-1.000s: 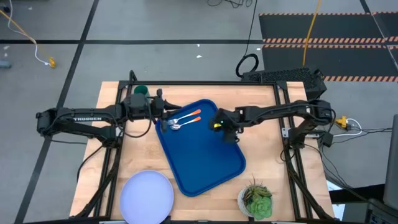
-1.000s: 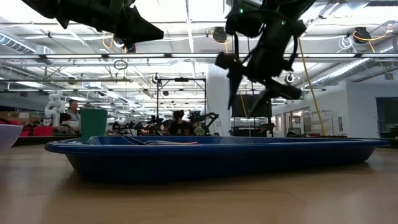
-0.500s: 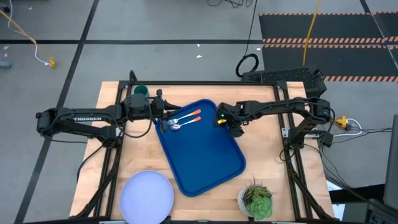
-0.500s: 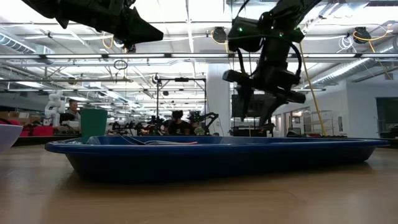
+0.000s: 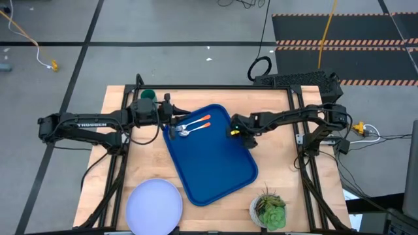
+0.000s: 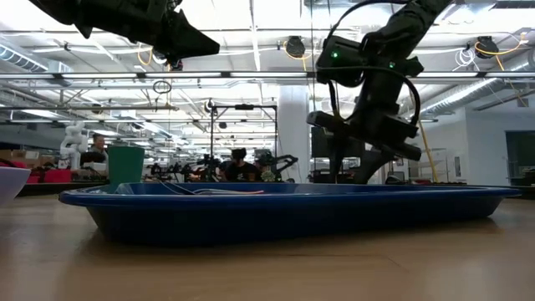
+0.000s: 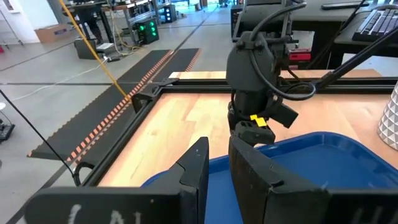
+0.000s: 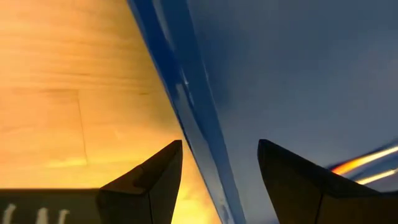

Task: Pick and place plate/cup/fork/spoon on tray
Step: Adjust the blue serving tray

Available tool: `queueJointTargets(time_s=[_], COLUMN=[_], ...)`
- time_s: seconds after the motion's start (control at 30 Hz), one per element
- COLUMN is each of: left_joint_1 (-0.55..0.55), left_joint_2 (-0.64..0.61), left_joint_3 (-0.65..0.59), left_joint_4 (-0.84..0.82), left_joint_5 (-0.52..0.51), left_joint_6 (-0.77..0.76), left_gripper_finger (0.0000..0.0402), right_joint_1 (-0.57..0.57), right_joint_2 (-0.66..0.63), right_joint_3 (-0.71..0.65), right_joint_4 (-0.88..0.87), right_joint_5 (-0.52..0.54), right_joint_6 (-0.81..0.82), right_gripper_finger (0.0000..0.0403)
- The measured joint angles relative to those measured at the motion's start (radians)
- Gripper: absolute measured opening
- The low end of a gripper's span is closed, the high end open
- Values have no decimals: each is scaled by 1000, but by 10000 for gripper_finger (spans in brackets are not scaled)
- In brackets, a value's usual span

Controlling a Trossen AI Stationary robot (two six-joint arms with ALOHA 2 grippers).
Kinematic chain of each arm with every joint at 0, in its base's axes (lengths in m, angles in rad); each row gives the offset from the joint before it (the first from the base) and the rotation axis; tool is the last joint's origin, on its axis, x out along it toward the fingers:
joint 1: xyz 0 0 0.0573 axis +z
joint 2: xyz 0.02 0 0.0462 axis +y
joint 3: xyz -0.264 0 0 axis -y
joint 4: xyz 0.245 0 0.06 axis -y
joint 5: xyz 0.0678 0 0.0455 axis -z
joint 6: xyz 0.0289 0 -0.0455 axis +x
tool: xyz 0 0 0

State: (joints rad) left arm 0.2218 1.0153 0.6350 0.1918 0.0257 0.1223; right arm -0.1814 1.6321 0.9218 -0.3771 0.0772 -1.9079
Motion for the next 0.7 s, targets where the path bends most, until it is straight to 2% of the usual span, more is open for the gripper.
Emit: queueJointTargets(time_s=[0.7], left_joint_1=[0], left_joint_2=[0], left_joint_3=[0], left_joint_4=[3], left_joint_5=[0], left_joint_6=[-2], left_gripper_finger=[67], right_joint_1=[60], right_joint_2=[0], right_joint_3=[-4], right_joint_4=[7], right_joint_5=[-41], right_joint_6=[248], right_gripper_finger=[201])
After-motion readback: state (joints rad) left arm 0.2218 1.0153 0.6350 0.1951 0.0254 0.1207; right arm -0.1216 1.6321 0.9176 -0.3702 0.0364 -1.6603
